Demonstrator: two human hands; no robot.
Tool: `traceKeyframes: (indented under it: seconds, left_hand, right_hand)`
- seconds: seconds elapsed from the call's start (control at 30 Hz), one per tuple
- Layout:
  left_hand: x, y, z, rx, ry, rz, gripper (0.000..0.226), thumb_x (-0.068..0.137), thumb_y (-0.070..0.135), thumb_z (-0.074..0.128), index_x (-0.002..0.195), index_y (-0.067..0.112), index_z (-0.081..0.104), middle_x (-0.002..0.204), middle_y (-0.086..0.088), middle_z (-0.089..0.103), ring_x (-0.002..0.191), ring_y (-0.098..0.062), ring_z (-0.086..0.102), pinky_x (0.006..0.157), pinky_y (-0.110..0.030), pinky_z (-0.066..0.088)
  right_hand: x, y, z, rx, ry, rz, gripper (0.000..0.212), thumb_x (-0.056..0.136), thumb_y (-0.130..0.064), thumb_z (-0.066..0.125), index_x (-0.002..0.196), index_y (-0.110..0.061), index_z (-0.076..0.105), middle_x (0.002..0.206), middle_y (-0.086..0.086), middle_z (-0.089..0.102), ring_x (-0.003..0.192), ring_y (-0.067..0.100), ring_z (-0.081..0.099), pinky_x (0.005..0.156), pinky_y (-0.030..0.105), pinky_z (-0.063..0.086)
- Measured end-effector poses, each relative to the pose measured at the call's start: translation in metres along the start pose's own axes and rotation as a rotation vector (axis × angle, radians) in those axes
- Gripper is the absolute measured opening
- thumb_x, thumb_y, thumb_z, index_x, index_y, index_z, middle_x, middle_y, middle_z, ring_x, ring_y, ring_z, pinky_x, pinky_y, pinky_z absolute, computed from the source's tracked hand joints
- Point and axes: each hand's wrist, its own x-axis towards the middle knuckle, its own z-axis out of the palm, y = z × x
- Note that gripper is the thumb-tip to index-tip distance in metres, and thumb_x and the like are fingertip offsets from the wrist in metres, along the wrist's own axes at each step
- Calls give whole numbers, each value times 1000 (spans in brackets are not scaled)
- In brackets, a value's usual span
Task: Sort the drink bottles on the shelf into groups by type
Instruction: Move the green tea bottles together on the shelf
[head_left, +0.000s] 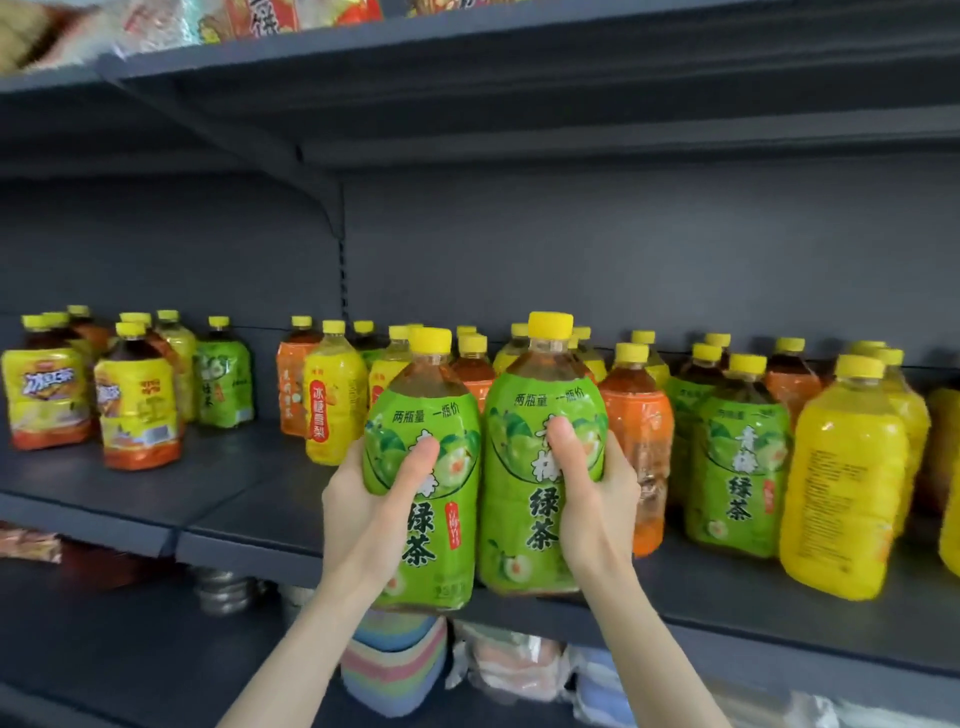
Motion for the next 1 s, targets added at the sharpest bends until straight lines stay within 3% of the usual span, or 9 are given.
traceKeyframes:
  seconds: [0.07,0.17,0.3,0.33,0.4,0.5,0.67,1.0]
  left_hand:
    - [20,-11,-21,11,20,-6,63,57,70,62,104,27,64,94,15,72,90,-4,66,90,-40,50]
    - [52,-27,-54,-2,63,-29,59,59,71,61,101,29,65,94,15,72,92,-6,66,92,-45,50]
    - [88,-45,-98,0,86,-45,48,63,67,62,96,32,65,90,16,71,88,-3,66,90,-41,51]
    - [97,-50,-109,2,85,-45,42,66,63,62,95,33,64,89,16,71,88,-2,66,88,-38,51]
    - [116,-61,-130,-2,67,-45,36,70,60,64,95,34,63,91,15,71,88,1,64,85,-32,50]
    - [145,-79,-160,-2,2,-30,35,70,59,62,94,34,61,93,16,69,82,11,61,76,-20,44]
    - [189,-106,-199,33,-120,7,27,72,52,59,92,35,55,92,18,64,75,21,56,62,2,38]
    - [248,-155,-216,-13,-222,5,53,66,61,58,104,24,58,91,16,65,76,17,58,61,-1,41]
  right_hand:
    - [2,9,27,0,-29,2,96,60,-70,57,140,-17,45,127,-26,43,116,-7,42,97,19,25]
    - [7,17,72,-62,-77,-18,68,57,-76,57,108,-33,62,97,-35,66,93,-16,58,81,7,40]
    - [14,30,136,-56,-81,-13,63,58,-79,55,102,-35,64,95,-24,70,95,-6,62,84,18,44]
    - [15,33,152,-55,-83,-19,65,59,-79,54,105,-34,64,98,-25,69,98,-6,61,85,19,43]
    - [14,40,183,-65,-68,-33,92,54,-81,50,128,-26,57,121,-24,59,118,0,52,96,22,35]
    - [9,56,224,-67,-19,14,121,49,-83,46,147,-13,33,146,-2,42,138,15,30,98,25,21]
    - [1,76,281,-109,102,42,123,49,-83,48,148,-12,31,151,3,37,139,17,30,107,33,25]
    - [8,99,339,-232,267,26,122,51,-89,47,146,-14,35,149,3,41,141,21,30,111,34,23]
